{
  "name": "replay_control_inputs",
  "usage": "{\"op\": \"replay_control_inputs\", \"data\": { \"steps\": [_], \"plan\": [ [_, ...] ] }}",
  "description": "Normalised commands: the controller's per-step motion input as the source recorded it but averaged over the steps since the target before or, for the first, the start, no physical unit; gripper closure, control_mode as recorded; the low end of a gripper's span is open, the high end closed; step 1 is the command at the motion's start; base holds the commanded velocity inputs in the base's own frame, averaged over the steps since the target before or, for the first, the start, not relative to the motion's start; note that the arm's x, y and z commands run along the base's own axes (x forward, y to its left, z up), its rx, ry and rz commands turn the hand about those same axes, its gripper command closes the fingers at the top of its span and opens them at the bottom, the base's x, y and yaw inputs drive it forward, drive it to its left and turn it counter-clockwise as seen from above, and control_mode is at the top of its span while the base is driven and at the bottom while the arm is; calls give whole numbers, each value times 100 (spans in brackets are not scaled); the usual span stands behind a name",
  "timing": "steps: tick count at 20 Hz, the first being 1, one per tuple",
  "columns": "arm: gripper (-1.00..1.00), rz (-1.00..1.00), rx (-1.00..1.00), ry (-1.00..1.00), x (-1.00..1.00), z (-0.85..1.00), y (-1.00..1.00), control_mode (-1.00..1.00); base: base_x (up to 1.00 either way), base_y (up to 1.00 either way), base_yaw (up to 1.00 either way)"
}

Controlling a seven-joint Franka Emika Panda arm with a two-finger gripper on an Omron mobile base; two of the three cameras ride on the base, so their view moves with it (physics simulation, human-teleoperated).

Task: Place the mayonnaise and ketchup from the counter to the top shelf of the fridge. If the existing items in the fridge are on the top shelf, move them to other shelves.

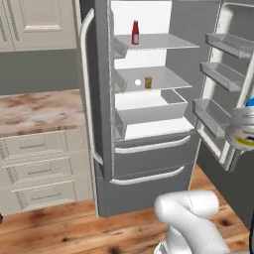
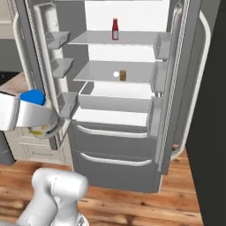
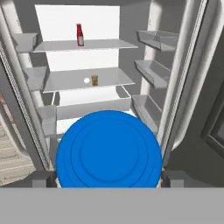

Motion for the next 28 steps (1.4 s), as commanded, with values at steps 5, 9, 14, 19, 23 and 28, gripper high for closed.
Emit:
{"op": "replay_control_inputs", "data": {
  "steps": [5,9,14,19,23,28],
  "plan": [
    [100,0,0,0,0,0,0,100,81,0,16],
    [100,0,0,0,0,0,0,100,78,-36,6],
    [100,0,0,0,0,0,0,100,70,-30,0],
    [100,0,0,0,0,0,0,100,70,-4,0],
    [100,0,0,0,0,0,0,100,50,-27,0],
    [100,0,0,0,0,0,0,100,47,-33,0]
  ]
}}
